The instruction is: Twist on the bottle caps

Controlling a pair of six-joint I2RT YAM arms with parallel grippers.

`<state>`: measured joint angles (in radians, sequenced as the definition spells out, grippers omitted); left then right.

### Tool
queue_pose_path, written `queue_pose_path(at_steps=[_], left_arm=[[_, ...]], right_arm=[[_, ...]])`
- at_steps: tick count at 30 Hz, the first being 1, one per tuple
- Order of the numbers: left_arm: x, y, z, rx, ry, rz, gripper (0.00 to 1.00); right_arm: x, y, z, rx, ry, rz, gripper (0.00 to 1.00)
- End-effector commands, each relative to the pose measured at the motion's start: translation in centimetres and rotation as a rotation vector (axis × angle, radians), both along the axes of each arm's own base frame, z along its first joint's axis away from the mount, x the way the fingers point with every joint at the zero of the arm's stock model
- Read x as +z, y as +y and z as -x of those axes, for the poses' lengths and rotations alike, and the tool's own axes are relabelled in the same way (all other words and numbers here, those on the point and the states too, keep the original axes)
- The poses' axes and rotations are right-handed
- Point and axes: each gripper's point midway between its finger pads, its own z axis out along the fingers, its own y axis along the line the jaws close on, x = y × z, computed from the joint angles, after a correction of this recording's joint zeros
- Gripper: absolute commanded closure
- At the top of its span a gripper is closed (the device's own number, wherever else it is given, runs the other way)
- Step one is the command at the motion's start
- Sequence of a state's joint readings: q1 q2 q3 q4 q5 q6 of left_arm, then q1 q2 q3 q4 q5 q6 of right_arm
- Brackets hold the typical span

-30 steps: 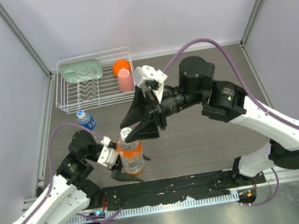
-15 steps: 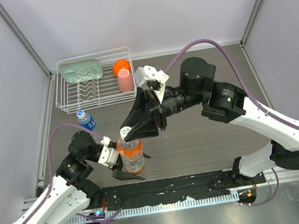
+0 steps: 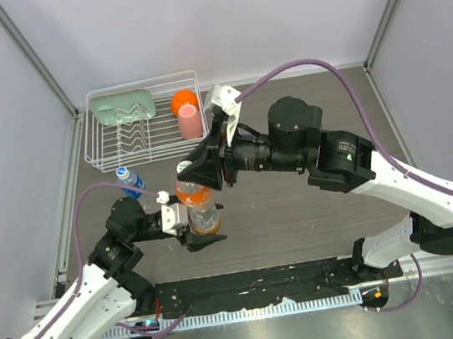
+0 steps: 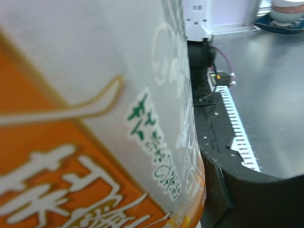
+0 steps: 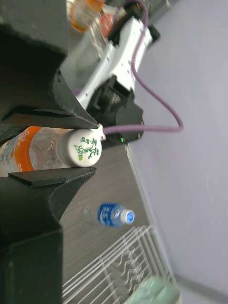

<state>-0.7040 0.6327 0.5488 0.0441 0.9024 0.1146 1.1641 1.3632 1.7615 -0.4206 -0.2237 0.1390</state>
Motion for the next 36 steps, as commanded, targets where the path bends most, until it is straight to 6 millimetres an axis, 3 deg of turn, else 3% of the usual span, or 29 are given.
queue_pose_path(at_steps=[1,2,3,6,12,17,20,24,25,27,30,31,32,33,35,36], left_arm=[[0.7,-0.1,-3.0,0.145,-0.086,0.023,1.0],[0.6,0.0,-3.3,0.165,-0.088,0.021,1.0],[0.5,0.1,-4.0,0.2,-0.095,0.016,1.0],[0.1,0.4,-4.9,0.253,-0.102,0.009,1.0],[-0.3,0.8,-5.7,0.305,-0.115,-0.003,1.0],[-0.6,1.0,-6.1,0.331,-0.11,-0.005,1.0],[-0.9,1.2,-6.2,0.346,-0.11,-0.009,1.0],[-0.9,1.3,-6.1,0.349,-0.107,-0.009,1.0],[-1.0,1.3,-6.1,0.349,-0.104,-0.008,1.0],[-1.0,1.4,-6.3,0.361,-0.108,-0.008,1.0],[-0.8,1.4,-6.4,0.372,-0.096,0.004,1.0],[-0.7,1.4,-6.4,0.371,-0.094,0.012,1.0],[-0.5,1.3,-6.2,0.362,-0.088,0.018,1.0],[-0.3,1.1,-5.8,0.339,-0.077,0.028,1.0],[0.0,0.9,-5.3,0.31,-0.072,0.038,1.0],[0.3,0.8,-5.1,0.297,-0.067,0.049,1.0]], right_arm=[[-7.1,1.1,-4.7,-0.395,0.039,0.236,0.99],[-7.9,1.1,-4.3,-0.436,0.034,0.27,0.99],[-9.0,1.0,-5.5,-0.536,0.02,0.306,0.99],[-9.5,0.7,-5.9,-0.667,0.022,0.334,0.99],[-11.7,-0.2,-8.4,-1.016,-0.011,0.409,0.99],[-11.4,1.6,-8.7,-1.113,-0.023,0.346,0.99],[-10.1,3.0,-8.6,-1.097,-0.035,0.311,0.97],[-6.4,3.7,-8.0,-1.007,-0.028,0.253,0.37],[-5.6,3.6,-7.9,-0.987,-0.026,0.242,0.3],[-2.6,2.7,-6.8,-0.888,0.01,0.191,0.19],[-0.1,1.4,-5.3,-0.749,0.054,0.136,0.12],[2.1,-0.2,-4.2,-0.673,0.072,0.086,0.12],[2.8,-0.5,-3.7,-0.617,0.073,0.065,0.1],[2.0,-1.1,-4.2,-0.593,0.061,0.093,0.09],[3.4,-3.0,-3.2,-0.477,0.068,0.06,0.08],[2.2,-3.5,-4.0,-0.467,0.057,0.096,0.08]])
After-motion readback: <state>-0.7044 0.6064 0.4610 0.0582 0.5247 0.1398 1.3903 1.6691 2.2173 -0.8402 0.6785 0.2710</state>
